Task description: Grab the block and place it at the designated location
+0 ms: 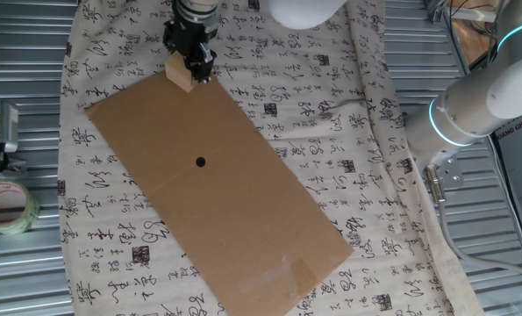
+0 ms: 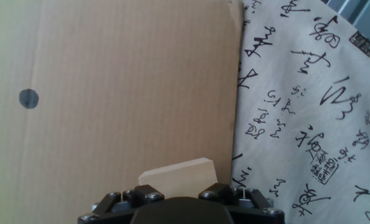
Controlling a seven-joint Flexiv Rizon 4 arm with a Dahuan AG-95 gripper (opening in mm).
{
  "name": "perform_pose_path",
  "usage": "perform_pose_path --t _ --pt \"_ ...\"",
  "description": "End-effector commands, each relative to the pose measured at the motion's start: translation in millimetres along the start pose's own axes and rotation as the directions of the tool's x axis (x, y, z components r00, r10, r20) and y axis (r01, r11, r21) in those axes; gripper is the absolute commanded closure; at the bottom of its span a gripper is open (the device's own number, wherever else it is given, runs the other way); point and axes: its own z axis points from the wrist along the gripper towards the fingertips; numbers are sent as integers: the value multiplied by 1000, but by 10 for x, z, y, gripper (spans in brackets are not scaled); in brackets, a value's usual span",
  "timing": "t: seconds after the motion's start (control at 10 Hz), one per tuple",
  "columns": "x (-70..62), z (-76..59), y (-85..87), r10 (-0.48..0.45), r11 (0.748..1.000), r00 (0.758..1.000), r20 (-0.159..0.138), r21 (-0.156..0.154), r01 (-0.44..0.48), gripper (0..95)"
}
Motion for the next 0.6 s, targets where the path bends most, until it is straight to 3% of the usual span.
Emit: perform_pose_path --t 0.1,0.6 --pt "-14 13 20 21 1000 1000 -5 14 -21 950" --pt "-130 13 161 56 998 998 4 14 -56 950"
